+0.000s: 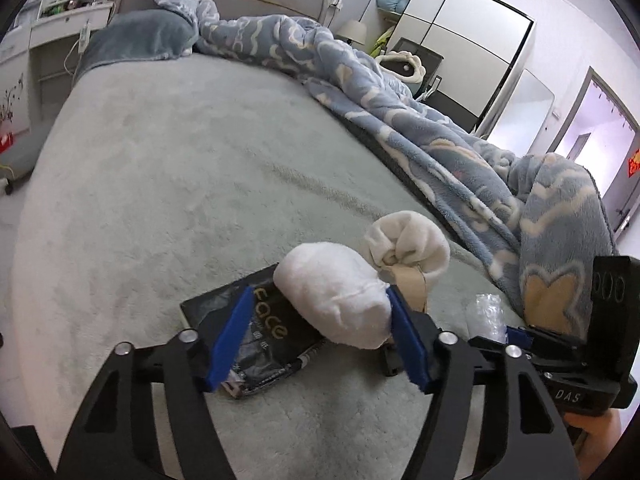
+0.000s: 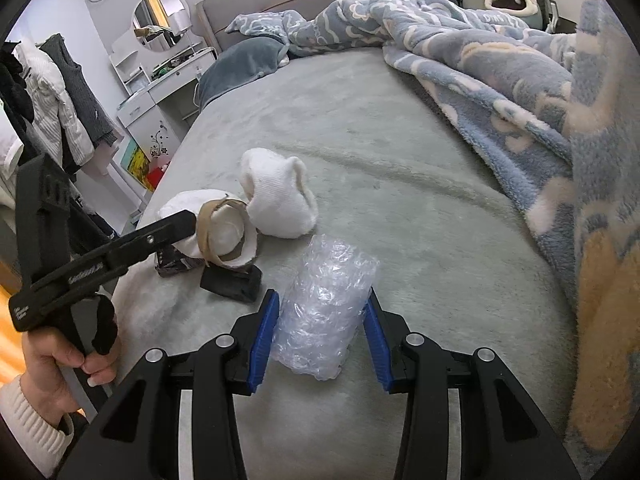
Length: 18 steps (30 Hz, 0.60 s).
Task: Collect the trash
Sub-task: 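Grasp the bubble wrap with the right tool while the left tool grasps the white cloth wad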
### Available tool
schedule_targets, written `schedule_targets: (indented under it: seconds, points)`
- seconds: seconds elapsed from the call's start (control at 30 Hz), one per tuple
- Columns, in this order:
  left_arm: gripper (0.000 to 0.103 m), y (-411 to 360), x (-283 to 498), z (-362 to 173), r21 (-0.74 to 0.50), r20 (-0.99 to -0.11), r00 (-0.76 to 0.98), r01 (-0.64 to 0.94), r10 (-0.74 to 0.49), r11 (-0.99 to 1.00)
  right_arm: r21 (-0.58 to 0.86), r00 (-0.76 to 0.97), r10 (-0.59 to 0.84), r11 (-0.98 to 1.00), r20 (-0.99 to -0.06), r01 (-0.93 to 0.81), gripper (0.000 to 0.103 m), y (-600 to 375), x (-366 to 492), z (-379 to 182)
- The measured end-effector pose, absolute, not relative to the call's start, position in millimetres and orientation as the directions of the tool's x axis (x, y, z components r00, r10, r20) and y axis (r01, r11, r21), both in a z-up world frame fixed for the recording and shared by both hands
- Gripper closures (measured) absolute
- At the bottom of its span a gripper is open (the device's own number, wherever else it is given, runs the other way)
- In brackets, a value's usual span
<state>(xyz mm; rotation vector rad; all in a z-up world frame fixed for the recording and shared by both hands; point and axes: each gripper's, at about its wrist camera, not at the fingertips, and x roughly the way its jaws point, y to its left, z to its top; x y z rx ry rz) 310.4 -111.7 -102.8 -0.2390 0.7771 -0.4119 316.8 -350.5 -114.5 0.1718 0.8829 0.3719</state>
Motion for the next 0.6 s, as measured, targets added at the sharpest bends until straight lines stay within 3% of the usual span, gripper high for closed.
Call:
schedule_targets:
  seconds: [0.3, 0.6]
  points:
    - [0.065, -128, 305, -99, -0.328, -0.606, 0.651, 0.319, -0.457, 0.889, 0.288, 0.583, 0.378, 0.926, -0.719, -0.245, 0.06, -359, 311, -110]
    - [0.068, -136, 282, -77, -0.219, -0.545, 0.725, 0.362, -0.421, 0.906, 0.288, 0.619, 0.389, 0.921, -0.683, -0.261, 0.06, -347, 306, -89]
